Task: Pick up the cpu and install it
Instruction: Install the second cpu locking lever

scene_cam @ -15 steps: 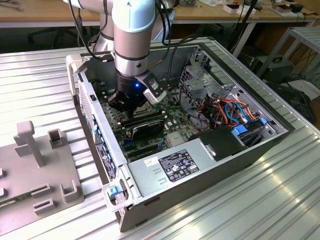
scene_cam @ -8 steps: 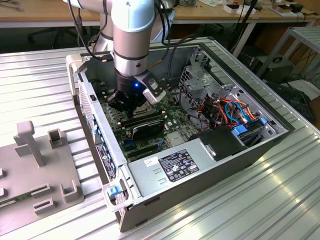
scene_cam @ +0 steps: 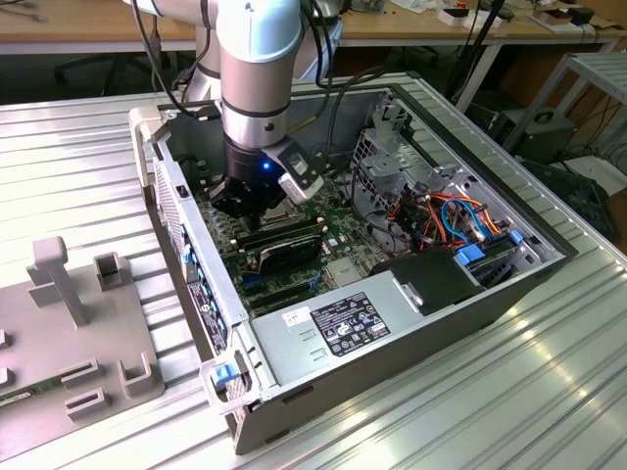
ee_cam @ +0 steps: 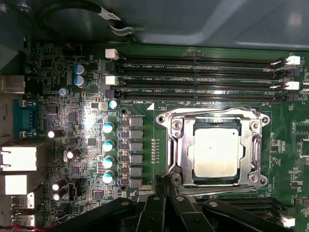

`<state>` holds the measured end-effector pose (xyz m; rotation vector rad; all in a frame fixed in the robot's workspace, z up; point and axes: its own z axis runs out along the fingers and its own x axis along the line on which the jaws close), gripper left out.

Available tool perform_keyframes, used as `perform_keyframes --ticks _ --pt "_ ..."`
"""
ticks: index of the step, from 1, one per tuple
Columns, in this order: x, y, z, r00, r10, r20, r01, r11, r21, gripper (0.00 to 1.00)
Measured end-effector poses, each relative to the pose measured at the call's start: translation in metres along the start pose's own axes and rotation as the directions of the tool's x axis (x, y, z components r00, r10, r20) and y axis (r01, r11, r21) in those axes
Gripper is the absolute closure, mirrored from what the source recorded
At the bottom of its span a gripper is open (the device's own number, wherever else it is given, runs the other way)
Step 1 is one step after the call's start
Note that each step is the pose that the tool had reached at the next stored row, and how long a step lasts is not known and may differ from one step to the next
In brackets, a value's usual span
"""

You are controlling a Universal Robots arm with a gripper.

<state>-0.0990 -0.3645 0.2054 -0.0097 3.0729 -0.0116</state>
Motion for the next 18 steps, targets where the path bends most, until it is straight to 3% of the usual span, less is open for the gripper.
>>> perform_keyframes --ticks 12,13,14,18 --pt "0.0021 0.0006 0.004 1.0 0.0 -0.0001 0.0 1.0 0.0001 0.89" --pt "0.0007 0.0005 -0.0141 1.0 0.0 -0.0001 0.0 1.0 0.0016 0.89" --pt "0.0002 0.0005 -0.0215 1.0 0.0 0.0001 0.0 1.0 0.0017 0.89" --pt "-0.0001 0.0004 -0.0218 1.0 0.0 -0.0001 0.0 1.0 0.002 0.89"
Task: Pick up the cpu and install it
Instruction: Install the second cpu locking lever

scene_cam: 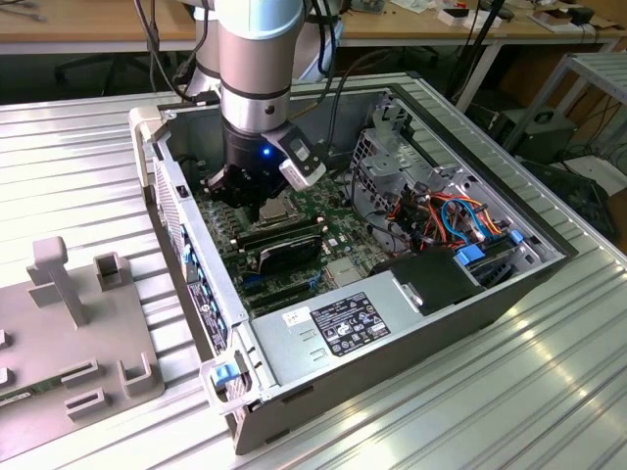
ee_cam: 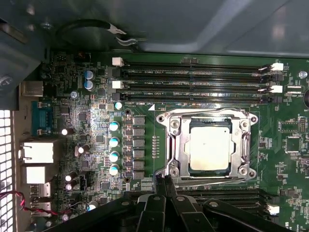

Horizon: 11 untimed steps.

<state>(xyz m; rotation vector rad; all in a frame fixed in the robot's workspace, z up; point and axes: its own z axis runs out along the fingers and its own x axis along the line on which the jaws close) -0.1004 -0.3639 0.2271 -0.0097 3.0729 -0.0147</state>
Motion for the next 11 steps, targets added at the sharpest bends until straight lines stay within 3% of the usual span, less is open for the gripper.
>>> perform_keyframes --ticks 5,11 --pt "-0.0078 0.0 0.0005 1.0 0.0 -0.0001 0.0 1.0 0.0001 0.89" --pt "-0.0243 -0.0001 0.0017 1.0 0.0 0.0001 0.0 1.0 0.0 0.89"
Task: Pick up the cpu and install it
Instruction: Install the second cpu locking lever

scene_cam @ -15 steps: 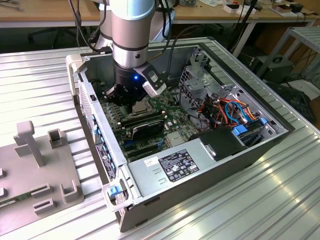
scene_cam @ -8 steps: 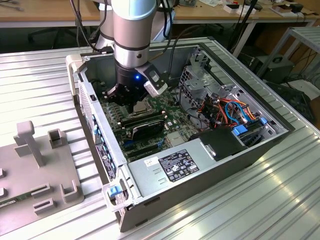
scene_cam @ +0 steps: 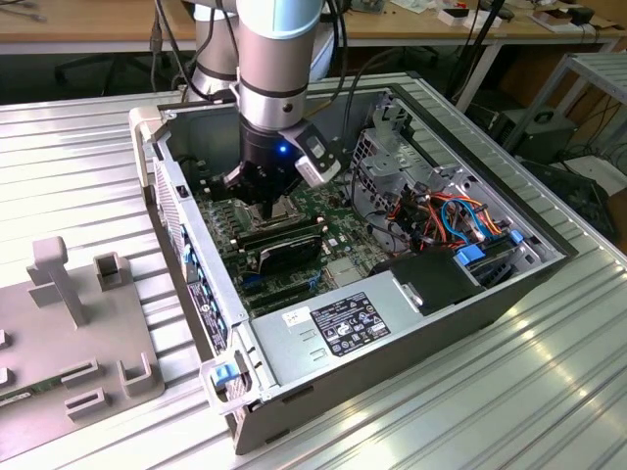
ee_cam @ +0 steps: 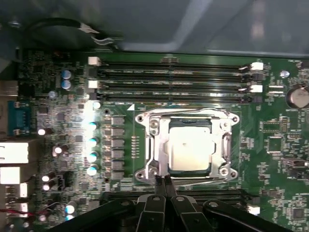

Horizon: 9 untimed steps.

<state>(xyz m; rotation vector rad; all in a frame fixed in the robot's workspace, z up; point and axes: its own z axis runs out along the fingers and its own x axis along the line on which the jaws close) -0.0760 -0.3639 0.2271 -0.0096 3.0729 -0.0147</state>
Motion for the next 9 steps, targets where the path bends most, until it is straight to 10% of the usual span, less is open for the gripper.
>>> perform_keyframes --ticks 5,9 --pt "-0.0171 0.0016 0.0011 1.0 0.0 0.0 0.0 1.0 0.0001 0.89" --pt "-0.0176 0.0125 0.0008 1.0 0.0 0.0 0.0 1.0 0.0 0.89"
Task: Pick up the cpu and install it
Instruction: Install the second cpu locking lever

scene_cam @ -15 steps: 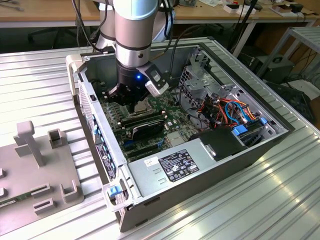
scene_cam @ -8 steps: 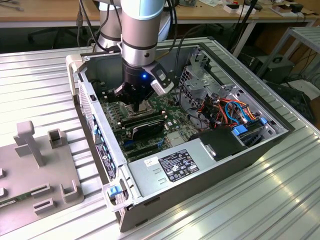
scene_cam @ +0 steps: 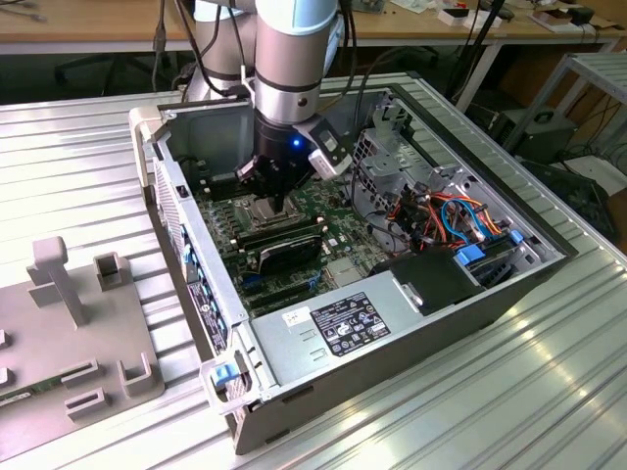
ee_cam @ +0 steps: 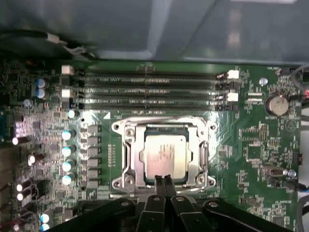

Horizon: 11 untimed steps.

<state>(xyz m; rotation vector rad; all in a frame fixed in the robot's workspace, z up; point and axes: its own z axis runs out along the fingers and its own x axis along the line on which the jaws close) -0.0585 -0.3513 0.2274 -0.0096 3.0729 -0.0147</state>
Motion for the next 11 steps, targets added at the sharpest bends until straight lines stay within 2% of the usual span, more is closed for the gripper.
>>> perform_keyframes --ticks 1,5,11 --pt "-0.0002 0.0022 -0.003 1.0 0.0 -0.0002 0.0 1.0 0.0003 0.89" --pt "-0.0009 0.0044 -0.0121 1.0 0.0 0.0 0.0 1.0 0.0008 0.89" --pt "-0.0009 0.0056 -0.0124 1.0 0.0 -0.0001 0.0 1.0 0.0008 0.89"
